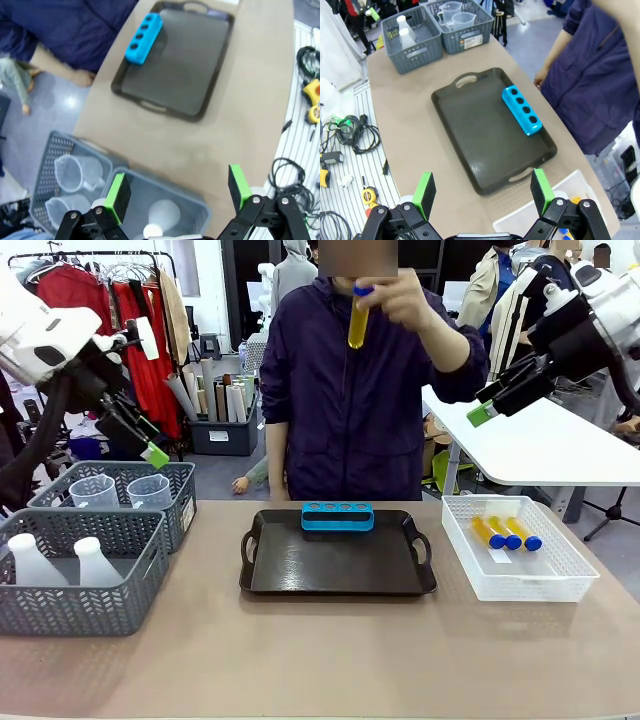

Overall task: Prepare the laboratory tools.
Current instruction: Pick up one Large Measuring Cup and place it on the Handle tray.

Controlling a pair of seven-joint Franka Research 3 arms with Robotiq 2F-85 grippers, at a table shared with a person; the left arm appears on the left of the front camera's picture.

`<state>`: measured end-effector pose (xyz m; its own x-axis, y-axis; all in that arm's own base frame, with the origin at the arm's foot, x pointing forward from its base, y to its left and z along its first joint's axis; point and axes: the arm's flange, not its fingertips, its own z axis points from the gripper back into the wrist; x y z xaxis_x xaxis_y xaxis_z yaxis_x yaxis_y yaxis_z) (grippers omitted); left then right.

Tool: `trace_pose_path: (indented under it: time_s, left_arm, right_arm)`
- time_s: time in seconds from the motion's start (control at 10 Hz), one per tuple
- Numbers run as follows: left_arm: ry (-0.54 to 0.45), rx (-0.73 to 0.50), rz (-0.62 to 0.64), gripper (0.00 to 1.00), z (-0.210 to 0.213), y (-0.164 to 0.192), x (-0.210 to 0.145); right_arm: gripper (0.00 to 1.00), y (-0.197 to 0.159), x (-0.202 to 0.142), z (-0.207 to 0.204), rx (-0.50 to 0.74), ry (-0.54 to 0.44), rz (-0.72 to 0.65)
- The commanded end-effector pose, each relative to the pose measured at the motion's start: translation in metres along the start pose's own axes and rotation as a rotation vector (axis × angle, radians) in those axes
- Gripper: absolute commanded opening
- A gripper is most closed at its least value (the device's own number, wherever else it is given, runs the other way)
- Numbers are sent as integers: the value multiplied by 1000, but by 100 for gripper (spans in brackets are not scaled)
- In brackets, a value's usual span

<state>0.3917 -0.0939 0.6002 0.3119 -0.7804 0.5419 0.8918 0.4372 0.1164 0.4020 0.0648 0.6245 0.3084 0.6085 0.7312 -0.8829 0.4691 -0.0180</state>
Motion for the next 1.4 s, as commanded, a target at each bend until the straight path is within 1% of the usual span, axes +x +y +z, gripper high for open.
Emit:
trace_pose_path:
  time_s: [0.0,0.2,0.3,0.4,0.6,0.7,0.8,0.9,1.1,1.2,1.3]
  left_arm:
    - [122,35,67,100,12,12,-4]
    - [247,115,192,100,8,26,-26]
    - [295,161,245,100,8,30,-37]
    - [342,190,289,100,2,43,-50]
    - [411,225,358,100,-13,58,-69]
    - [405,213,399,100,-19,68,-76]
    - [357,195,406,100,-21,68,-70]
    - [399,210,355,100,-15,63,-77]
    - [399,210,355,100,-15,63,-77]
    - [401,201,373,100,-23,65,-77]
    - [441,210,454,100,-30,81,-74]
  right_arm:
    - [100,0,0,0,0,-3,2]
    - [100,0,0,0,0,-3,2]
    - [100,0,0,0,0,-3,2]
    - [100,0,0,0,0,-3,2]
    - [100,0,0,0,0,-3,2]
    - [100,0,0,0,0,-3,2]
    - [100,0,0,0,0,-3,2]
    - [100,0,0,0,0,-3,2]
    - [100,0,0,0,0,-3,2]
    - [100,0,0,0,0,-3,2]
    - [100,0,0,0,0,-3,2]
